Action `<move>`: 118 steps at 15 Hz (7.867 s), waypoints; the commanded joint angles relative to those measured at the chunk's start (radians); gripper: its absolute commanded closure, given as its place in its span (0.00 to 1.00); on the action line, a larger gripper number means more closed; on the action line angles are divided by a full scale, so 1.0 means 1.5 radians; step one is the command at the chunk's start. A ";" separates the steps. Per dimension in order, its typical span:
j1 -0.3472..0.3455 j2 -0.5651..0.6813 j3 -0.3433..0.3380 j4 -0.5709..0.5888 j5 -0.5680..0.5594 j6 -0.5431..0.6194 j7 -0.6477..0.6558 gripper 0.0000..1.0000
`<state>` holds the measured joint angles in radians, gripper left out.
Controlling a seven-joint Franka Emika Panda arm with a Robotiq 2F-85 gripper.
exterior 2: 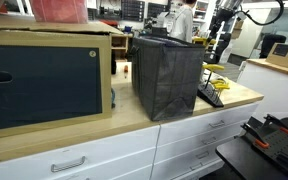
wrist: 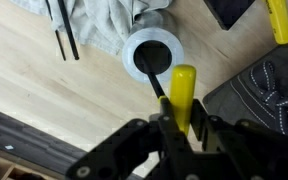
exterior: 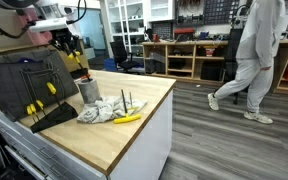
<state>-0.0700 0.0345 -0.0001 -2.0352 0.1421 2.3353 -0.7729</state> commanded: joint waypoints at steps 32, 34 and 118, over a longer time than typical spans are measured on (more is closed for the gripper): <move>0.006 0.021 -0.040 0.079 0.093 -0.310 -0.358 0.94; 0.003 0.036 -0.038 0.091 0.075 -0.330 -0.353 0.94; 0.000 0.027 -0.010 0.047 0.091 -0.332 -0.470 0.94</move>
<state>-0.0735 0.1030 -0.0186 -1.9364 0.2534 1.8029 -1.4842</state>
